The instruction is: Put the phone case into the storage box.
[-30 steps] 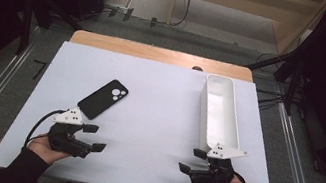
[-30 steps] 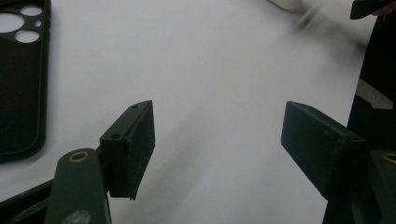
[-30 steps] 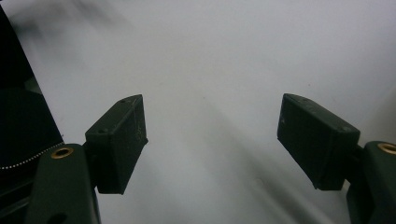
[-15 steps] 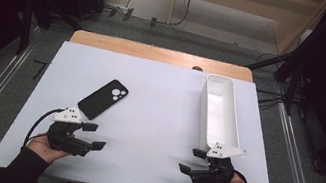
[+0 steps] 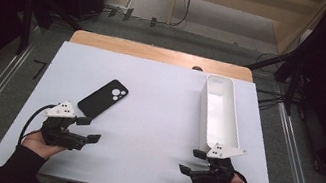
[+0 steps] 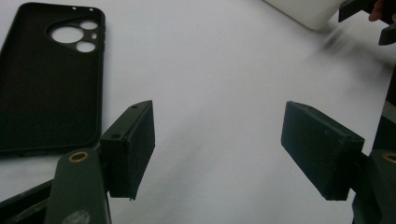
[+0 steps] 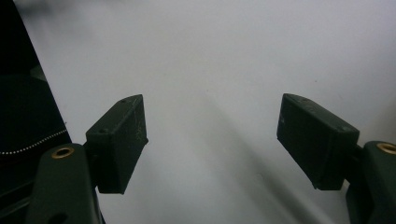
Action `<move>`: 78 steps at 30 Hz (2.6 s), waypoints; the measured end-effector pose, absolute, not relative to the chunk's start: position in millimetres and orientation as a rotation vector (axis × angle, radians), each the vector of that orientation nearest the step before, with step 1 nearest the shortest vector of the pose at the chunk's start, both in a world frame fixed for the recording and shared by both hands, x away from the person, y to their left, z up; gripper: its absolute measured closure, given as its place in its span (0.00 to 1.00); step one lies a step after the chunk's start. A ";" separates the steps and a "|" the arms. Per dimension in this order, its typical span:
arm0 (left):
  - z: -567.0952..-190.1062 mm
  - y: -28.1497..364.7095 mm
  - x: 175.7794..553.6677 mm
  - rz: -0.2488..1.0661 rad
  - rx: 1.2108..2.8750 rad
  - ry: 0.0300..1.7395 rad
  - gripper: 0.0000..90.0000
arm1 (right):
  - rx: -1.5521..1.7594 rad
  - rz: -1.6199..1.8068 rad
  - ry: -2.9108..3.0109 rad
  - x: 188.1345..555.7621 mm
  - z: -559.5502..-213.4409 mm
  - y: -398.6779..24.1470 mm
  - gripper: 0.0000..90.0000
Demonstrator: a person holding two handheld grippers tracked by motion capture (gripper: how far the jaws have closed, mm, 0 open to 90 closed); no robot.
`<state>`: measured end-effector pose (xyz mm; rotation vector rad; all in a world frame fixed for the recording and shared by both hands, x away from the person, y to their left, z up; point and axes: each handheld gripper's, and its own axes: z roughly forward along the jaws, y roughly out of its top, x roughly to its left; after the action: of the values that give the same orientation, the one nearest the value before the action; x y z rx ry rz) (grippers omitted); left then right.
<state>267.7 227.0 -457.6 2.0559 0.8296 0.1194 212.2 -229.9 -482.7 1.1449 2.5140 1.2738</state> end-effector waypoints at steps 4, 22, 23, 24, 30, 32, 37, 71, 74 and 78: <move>-456.8 229.6 268.8 0.133 2.048 0.850 0.29 | 1.141 1.272 2.516 212.3 -482.9 -230.0 0.25; -454.7 247.5 280.5 0.114 2.009 0.901 0.03 | 1.140 1.276 2.516 212.2 -483.2 -230.8 0.25; -454.7 247.5 280.5 0.114 2.009 0.901 0.00 | 1.140 1.276 2.516 212.2 -483.2 -230.8 0.25; -455.6 249.6 281.7 0.098 2.012 0.878 0.00 | 1.142 1.275 2.515 212.3 -483.3 -230.8 0.25; -456.8 250.2 285.4 0.129 2.028 0.888 0.00 | 1.140 1.273 2.522 212.1 -483.4 -230.5 0.25; -456.7 250.5 286.6 0.145 2.041 0.893 0.00 | 1.143 1.276 2.520 212.1 -483.4 -230.5 0.25; -456.5 249.9 291.7 0.177 2.038 0.901 0.02 | 1.143 1.278 2.519 212.0 -483.4 -230.7 0.25; -443.4 236.7 339.9 0.293 2.003 0.883 0.06 | 1.133 1.265 2.550 212.4 -485.9 -226.7 0.25; -441.9 234.8 346.1 0.298 2.011 0.883 0.06 | 1.142 1.260 2.553 212.2 -485.8 -225.9 0.25; -439.4 232.1 353.5 0.313 2.003 0.878 0.06 | 1.145 1.262 2.556 212.8 -486.5 -224.9 0.25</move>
<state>353.5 232.1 -439.4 2.0029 0.8780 0.3126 212.8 -224.9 -486.5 1.1447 2.5564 1.2622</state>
